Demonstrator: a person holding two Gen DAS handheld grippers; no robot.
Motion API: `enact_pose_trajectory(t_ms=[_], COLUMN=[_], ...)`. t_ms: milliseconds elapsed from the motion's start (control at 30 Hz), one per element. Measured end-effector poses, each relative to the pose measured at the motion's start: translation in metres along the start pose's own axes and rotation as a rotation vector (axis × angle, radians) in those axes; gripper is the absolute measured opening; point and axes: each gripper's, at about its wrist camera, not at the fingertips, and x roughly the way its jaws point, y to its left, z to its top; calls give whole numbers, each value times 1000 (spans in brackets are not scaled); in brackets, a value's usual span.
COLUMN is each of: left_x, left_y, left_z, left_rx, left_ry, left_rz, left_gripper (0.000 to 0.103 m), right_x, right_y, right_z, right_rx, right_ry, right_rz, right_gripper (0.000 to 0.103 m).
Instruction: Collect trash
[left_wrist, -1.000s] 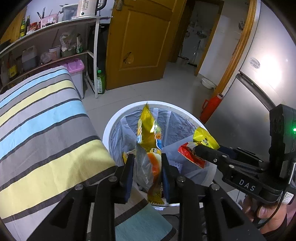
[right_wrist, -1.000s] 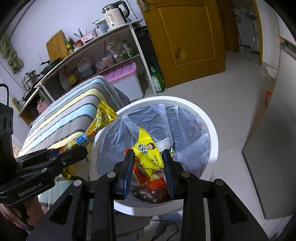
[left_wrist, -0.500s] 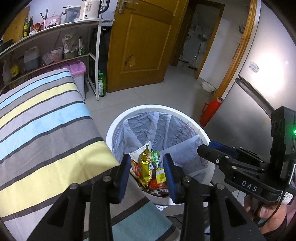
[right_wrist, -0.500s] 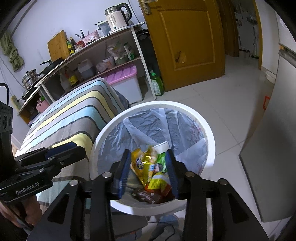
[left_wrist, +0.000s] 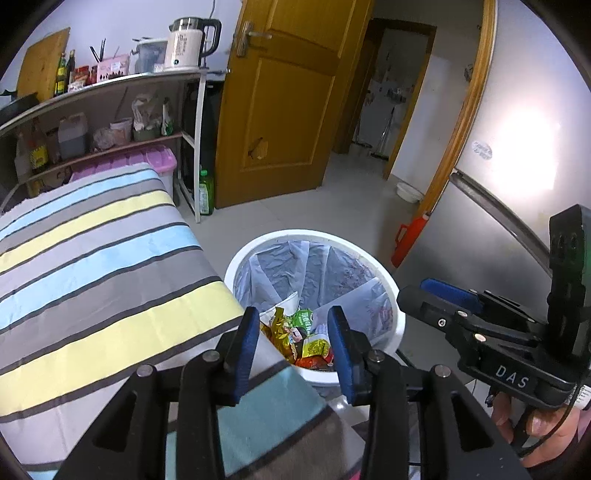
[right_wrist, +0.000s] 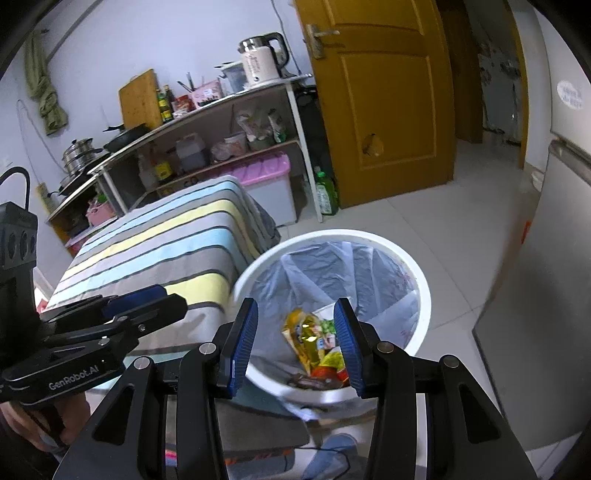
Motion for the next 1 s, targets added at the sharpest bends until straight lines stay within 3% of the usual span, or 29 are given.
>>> enact_pose_trajectory(t_ms=[500,1000], left_x=[-68,-102], left_y=[-6,-6], left_z=[-36,-72], left_rx=[39,37], left_ry=[-95,-112], left_rz=[17,32], left_gripper=[49,52], right_x=[-67,-99], right_y=[48,63], right_z=[-37,-66], right_rx=[-87,-98], right_ry=[-79,-122], right_rz=[-13,-36], right_gripper=[44,45])
